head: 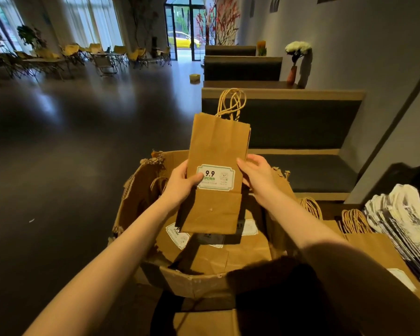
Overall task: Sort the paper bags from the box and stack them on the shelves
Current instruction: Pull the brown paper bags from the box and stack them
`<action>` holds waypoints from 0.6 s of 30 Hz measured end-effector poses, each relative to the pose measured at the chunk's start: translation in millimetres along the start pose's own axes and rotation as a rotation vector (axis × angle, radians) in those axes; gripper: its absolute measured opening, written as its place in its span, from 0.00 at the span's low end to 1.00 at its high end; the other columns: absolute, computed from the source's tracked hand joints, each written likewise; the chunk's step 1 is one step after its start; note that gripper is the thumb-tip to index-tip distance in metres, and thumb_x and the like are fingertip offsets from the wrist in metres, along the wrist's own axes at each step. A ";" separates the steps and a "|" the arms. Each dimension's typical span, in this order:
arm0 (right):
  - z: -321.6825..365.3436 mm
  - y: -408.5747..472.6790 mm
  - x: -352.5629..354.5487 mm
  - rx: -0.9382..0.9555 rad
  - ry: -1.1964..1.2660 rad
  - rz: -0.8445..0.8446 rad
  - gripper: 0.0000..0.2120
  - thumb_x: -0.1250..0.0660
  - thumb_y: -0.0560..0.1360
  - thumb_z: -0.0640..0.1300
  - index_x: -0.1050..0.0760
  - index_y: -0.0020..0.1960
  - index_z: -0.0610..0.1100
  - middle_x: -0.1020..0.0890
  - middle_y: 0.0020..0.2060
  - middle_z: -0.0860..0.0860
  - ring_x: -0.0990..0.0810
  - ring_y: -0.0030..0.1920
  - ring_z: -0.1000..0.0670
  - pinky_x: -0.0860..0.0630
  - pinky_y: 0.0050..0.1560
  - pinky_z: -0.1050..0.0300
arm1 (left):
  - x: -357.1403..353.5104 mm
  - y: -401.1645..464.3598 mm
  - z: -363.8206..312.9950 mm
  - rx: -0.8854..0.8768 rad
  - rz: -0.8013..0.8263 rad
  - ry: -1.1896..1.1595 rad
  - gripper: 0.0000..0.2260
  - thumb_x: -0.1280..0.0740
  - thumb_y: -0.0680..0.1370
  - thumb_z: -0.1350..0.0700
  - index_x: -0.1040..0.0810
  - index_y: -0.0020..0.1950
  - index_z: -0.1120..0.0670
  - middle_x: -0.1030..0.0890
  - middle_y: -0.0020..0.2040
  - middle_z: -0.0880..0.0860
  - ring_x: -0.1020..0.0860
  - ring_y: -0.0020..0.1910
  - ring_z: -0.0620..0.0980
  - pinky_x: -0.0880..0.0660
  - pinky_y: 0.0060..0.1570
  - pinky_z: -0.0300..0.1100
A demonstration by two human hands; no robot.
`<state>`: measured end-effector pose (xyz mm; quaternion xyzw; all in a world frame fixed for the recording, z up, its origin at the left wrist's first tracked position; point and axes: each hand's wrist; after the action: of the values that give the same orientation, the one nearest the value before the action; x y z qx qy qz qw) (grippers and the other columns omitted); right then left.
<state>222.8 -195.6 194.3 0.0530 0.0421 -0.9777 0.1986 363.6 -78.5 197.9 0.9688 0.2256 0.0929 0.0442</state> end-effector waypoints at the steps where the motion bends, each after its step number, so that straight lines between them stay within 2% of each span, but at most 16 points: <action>1: -1.9 3.6 3.9 0.010 -0.084 0.049 0.17 0.36 0.78 0.43 0.31 0.65 0.41 0.21 0.55 0.47 0.21 0.51 0.51 0.23 0.51 0.56 | 2.8 1.0 6.3 0.011 -0.045 -0.002 0.10 0.39 0.80 0.62 0.29 0.59 0.52 0.21 0.56 0.50 0.21 0.53 0.48 0.24 0.56 0.44; 4: -14.6 18.4 21.8 0.085 -0.360 0.077 0.11 0.38 0.79 0.42 0.28 0.60 0.43 0.21 0.52 0.49 0.22 0.53 0.52 0.24 0.52 0.59 | 11.0 5.5 29.8 0.038 -0.160 -0.056 0.11 0.39 0.80 0.62 0.28 0.61 0.55 0.21 0.56 0.52 0.21 0.53 0.50 0.24 0.54 0.43; 8: -47.2 47.6 40.9 0.058 -0.766 0.096 0.12 0.38 0.79 0.40 0.30 0.61 0.42 0.23 0.55 0.47 0.23 0.55 0.49 0.25 0.53 0.56 | 19.0 15.9 56.9 0.092 -0.299 -0.093 0.11 0.39 0.79 0.63 0.27 0.61 0.57 0.21 0.55 0.54 0.21 0.51 0.49 0.23 0.50 0.40; 12: -81.2 74.9 40.4 -0.006 -1.116 0.217 0.17 0.36 0.77 0.38 0.33 0.65 0.41 0.24 0.60 0.44 0.25 0.60 0.45 0.28 0.58 0.54 | 25.0 28.3 72.2 0.106 -0.384 -0.097 0.08 0.39 0.80 0.62 0.27 0.57 0.54 0.20 0.52 0.50 0.21 0.49 0.45 0.23 0.49 0.38; 15: -100.0 91.8 35.1 0.000 -1.278 0.272 0.20 0.37 0.77 0.40 0.37 0.68 0.42 0.27 0.64 0.42 0.27 0.63 0.42 0.29 0.62 0.49 | 28.8 36.7 80.6 0.115 -0.418 -0.097 0.07 0.40 0.80 0.61 0.27 0.56 0.53 0.20 0.51 0.49 0.21 0.49 0.43 0.23 0.49 0.38; 18: -114.7 103.3 27.2 -0.028 -1.410 0.295 0.20 0.38 0.78 0.40 0.38 0.68 0.43 0.26 0.63 0.43 0.25 0.61 0.42 0.27 0.57 0.48 | 29.4 41.1 87.5 0.124 -0.441 -0.090 0.07 0.40 0.80 0.62 0.27 0.55 0.54 0.20 0.50 0.49 0.21 0.48 0.44 0.23 0.48 0.37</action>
<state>248.4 -288.9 71.0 -0.5882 -0.0913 -0.7416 0.3094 424.6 -106.0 122.3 0.9000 0.4350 0.0238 0.0140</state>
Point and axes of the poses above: each hand's wrist, its own y-axis towards the middle knuckle, its own x-axis out of the back of the hand, z = x × y
